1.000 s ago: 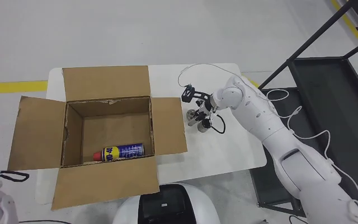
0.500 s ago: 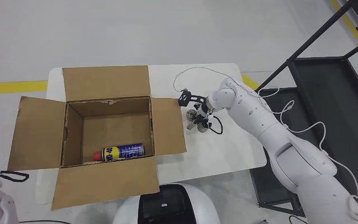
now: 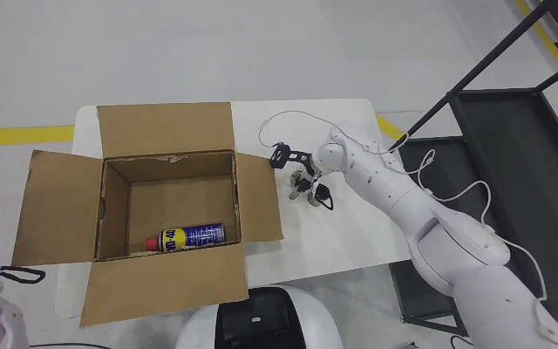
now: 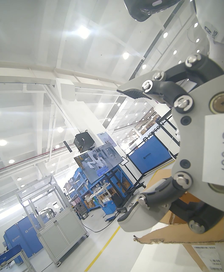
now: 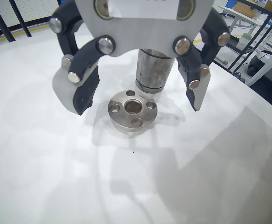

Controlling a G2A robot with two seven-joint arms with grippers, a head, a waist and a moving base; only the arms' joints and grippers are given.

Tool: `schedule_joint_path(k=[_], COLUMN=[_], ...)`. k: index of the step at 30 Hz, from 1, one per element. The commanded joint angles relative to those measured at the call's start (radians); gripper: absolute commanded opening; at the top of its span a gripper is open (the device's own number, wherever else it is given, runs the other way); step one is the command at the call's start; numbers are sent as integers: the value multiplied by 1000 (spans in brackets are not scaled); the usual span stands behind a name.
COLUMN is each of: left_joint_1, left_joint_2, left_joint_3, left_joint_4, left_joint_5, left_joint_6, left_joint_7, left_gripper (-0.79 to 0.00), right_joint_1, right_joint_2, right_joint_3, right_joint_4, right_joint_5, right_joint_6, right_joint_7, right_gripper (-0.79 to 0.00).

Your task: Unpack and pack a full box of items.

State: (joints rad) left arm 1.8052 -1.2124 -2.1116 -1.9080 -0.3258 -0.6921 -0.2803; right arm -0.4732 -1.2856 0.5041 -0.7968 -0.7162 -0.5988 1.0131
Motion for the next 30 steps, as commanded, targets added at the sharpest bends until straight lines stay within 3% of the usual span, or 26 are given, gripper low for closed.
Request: schedule_joint_path(k=[1, 6, 7, 8, 11, 17, 24, 30], left_joint_1=[0, 0, 0, 0, 0, 0, 0, 0], left_joint_2=[0, 0, 0, 0, 0, 0, 0, 0], left_joint_3=[0, 0, 0, 0, 0, 0, 0, 0], left_joint_4=[0, 0, 0, 0, 0, 0, 0, 0], left_joint_5=[0, 0, 0, 0, 0, 0, 0, 0], left_joint_6=[0, 0, 0, 0, 0, 0, 0, 0], left_joint_7=[0, 0, 0, 0, 0, 0, 0, 0], left_gripper=[0, 0, 0, 0, 0, 0, 0, 0], right_joint_1=[6, 16, 18, 20, 24, 32, 40, 40], right_joint_2=[-6, -20, -23, -25, -32, -40, -36, -3], right_joint_3=[-3, -9, -10, -10, -12, -9, 12, 63], right_joint_4=[18, 50, 55, 62, 77, 99, 100, 27], right_joint_5=[-4, -9, -9, -10, -12, -15, -10, -12], right_joint_6=[5, 3, 2, 1, -2, -14, -38, -54], right_joint_7=[-3, -11, -13, -15, -20, -29, -48, -51], right_gripper=[-12, -111, -299, -394, -397, -779, -785, -785])
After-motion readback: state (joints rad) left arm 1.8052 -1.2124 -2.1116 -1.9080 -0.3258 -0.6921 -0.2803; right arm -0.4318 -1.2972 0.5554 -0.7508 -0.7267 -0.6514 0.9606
